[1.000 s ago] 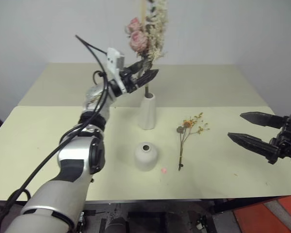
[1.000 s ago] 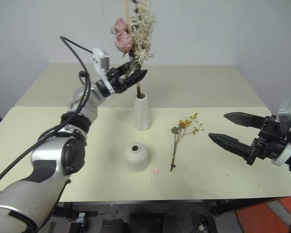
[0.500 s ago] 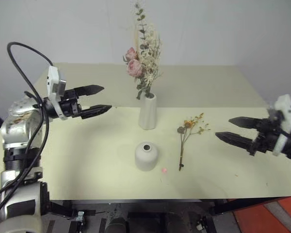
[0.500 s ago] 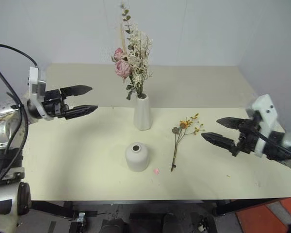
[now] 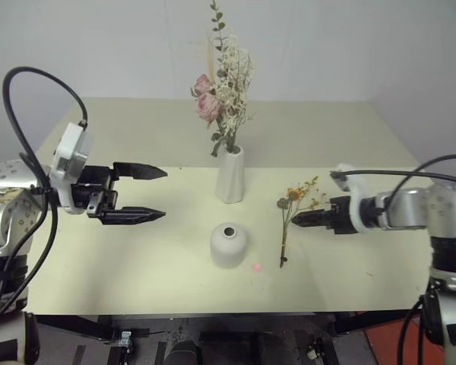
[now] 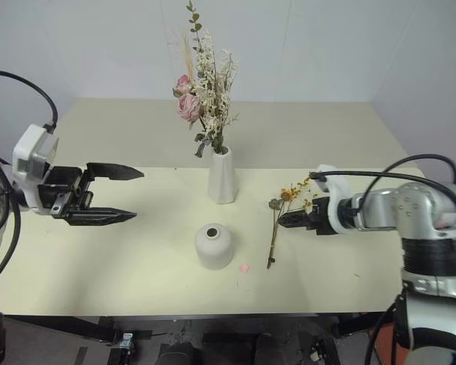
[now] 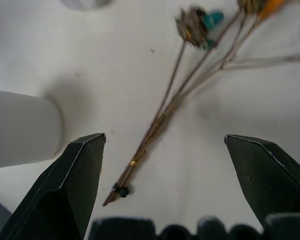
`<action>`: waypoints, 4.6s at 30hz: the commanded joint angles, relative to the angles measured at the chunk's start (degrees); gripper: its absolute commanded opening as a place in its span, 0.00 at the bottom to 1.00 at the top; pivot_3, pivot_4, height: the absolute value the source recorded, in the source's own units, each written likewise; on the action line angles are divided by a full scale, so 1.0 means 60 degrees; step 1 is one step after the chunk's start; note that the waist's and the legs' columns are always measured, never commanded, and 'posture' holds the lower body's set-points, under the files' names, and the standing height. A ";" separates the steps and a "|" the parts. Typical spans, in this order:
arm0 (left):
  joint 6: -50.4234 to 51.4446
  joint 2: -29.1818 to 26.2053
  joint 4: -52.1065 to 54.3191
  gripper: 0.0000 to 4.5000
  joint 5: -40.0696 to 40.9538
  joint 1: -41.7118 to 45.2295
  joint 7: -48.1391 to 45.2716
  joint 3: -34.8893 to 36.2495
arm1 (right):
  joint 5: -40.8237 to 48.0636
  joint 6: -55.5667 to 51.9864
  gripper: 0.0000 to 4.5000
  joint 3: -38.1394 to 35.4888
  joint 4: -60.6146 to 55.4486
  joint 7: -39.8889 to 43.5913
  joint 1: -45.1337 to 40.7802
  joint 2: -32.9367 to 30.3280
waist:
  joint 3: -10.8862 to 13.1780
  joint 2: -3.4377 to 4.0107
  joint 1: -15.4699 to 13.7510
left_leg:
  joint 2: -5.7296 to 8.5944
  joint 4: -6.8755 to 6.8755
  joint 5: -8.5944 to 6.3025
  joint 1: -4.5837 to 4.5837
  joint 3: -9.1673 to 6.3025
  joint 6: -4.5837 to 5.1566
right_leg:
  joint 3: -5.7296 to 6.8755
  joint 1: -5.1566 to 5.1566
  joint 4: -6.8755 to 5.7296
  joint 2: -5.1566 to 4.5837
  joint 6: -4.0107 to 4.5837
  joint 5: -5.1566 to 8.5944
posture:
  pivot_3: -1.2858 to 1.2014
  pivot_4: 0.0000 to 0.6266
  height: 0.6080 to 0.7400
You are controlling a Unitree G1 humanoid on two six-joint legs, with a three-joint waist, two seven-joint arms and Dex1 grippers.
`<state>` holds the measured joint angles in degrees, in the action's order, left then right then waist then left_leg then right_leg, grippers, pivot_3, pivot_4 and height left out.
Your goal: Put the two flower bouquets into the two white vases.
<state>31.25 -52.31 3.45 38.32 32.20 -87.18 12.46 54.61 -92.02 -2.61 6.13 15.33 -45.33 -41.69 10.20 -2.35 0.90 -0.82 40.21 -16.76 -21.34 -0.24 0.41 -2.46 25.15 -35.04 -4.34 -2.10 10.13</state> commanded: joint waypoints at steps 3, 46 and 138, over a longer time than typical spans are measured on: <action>-0.0049 -0.0298 0.0529 1.00 0.0302 -0.0286 0.0074 0.0299 | 0.0327 -0.0079 1.00 0.0200 0.1165 -0.0452 -0.0776 0.0510 | 0.0000 0.0001 0.0050 | -0.0001 -0.0001 0.0000 0.0000 0.0001 0.0000 | -0.0001 0.0002 0.0000 0.0002 0.0000 0.0000 | 0.52 0.24 1.00; -0.0284 0.0313 -0.0111 1.00 0.0490 0.0302 0.0379 -0.0513 | -0.1732 0.5321 0.01 -0.2452 -0.5256 0.2260 0.1917 0.1323 | 0.0001 0.0007 0.0326 | 0.0000 -0.0057 -0.0003 -0.0011 0.0000 0.0006 | -0.0001 0.0017 0.0004 -0.0001 -0.0008 0.0001 | 0.52 0.24 1.00; -0.0425 -0.0491 0.0148 1.00 0.0089 -0.1205 0.0439 0.0020 | -0.3897 0.9908 0.95 -0.2089 -0.3034 0.7904 0.4552 -0.2617 | 0.0004 0.0004 0.0050 | -0.0004 -0.0045 0.0000 0.0028 0.0001 -0.0001 | 0.0000 0.0003 0.0004 0.0006 0.0005 0.0008 | 0.52 0.24 1.00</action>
<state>29.76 -54.15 2.95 38.38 25.00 -84.48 10.51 30.86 -34.69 -12.77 -12.37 61.78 -17.20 -55.97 10.22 -2.32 1.20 -0.84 39.94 -16.76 -21.17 -0.24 0.41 -2.46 25.17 -35.01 -4.31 -2.07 10.18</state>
